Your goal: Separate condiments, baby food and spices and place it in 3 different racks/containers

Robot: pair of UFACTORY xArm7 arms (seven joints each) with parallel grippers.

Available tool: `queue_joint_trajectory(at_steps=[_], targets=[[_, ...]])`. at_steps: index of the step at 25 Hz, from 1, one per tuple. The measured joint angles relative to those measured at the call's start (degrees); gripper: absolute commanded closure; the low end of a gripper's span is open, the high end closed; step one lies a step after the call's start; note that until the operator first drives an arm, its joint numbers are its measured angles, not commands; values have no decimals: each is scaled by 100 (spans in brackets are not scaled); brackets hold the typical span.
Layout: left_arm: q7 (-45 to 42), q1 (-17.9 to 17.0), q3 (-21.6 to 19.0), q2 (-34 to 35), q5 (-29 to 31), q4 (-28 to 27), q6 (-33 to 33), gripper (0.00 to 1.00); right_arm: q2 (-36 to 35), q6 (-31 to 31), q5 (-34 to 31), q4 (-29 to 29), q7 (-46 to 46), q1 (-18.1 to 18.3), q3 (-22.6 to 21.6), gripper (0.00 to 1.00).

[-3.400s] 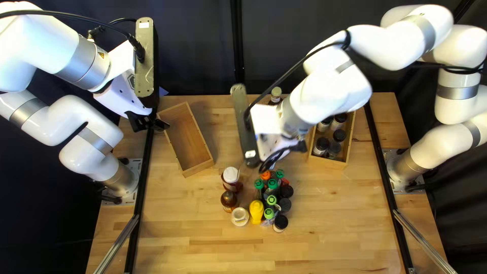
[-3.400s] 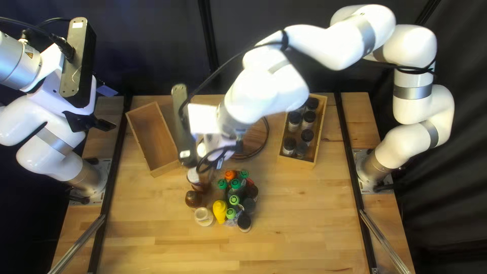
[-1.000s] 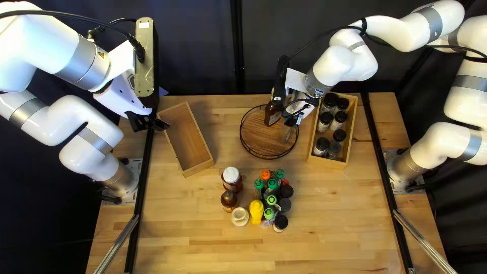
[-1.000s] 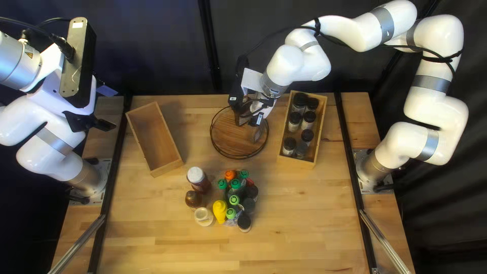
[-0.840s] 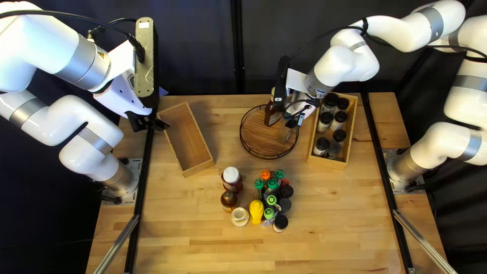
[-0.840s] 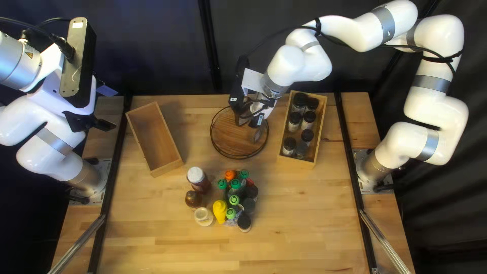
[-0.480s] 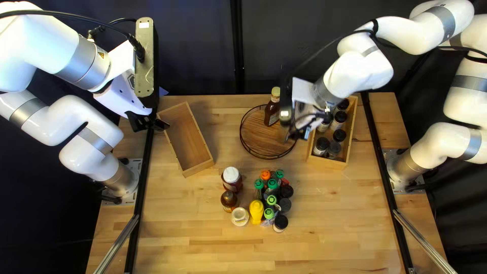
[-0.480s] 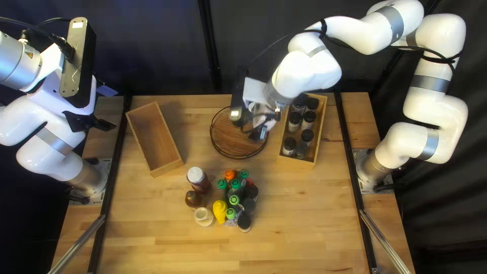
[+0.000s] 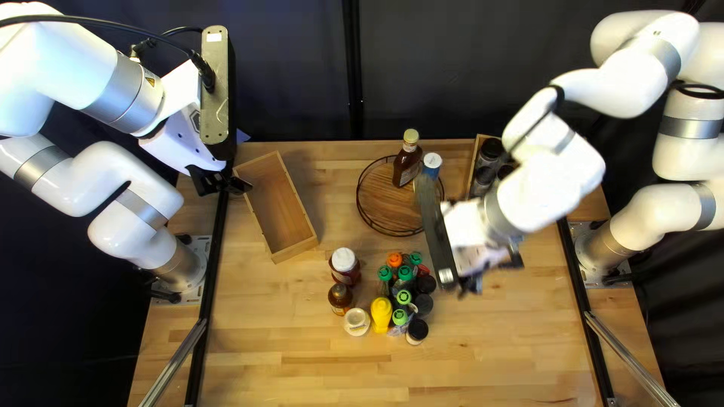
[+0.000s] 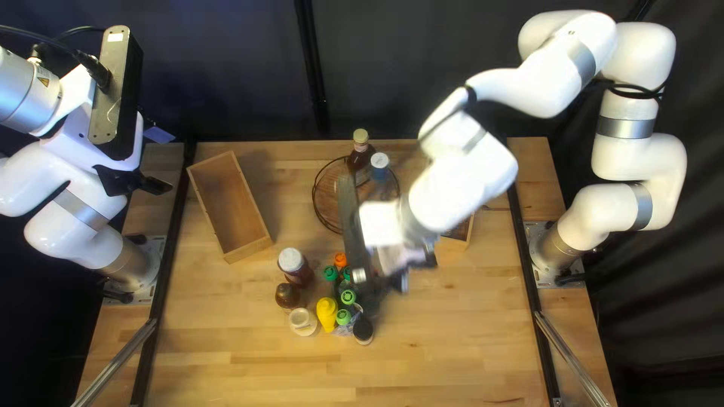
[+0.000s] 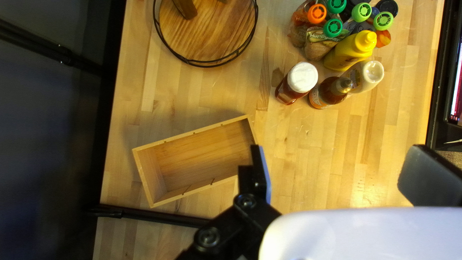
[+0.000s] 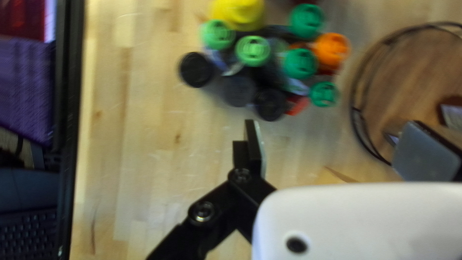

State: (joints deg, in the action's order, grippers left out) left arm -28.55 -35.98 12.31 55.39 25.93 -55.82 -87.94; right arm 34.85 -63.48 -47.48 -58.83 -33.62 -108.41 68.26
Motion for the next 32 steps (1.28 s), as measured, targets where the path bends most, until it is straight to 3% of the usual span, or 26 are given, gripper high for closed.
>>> queue_joint_trajectory(at_steps=[7, 16, 22, 32], targets=[[0, 0, 0, 0, 0, 0, 0, 0, -94, 532, 30, 34, 488, -1308, 1061, 0], [0, 0, 0, 0, 0, 0, 0, 0, 436, 735, -185, -337, 1310, -2450, 2520, 0], [0, 0, 0, 0, 0, 0, 0, 0, 809, 459, -228, -826, 1787, -2953, 3114, 0], [0, 0, 0, 0, 0, 0, 0, 0, 885, 219, -308, -1052, 1836, -3267, 3472, 0]])
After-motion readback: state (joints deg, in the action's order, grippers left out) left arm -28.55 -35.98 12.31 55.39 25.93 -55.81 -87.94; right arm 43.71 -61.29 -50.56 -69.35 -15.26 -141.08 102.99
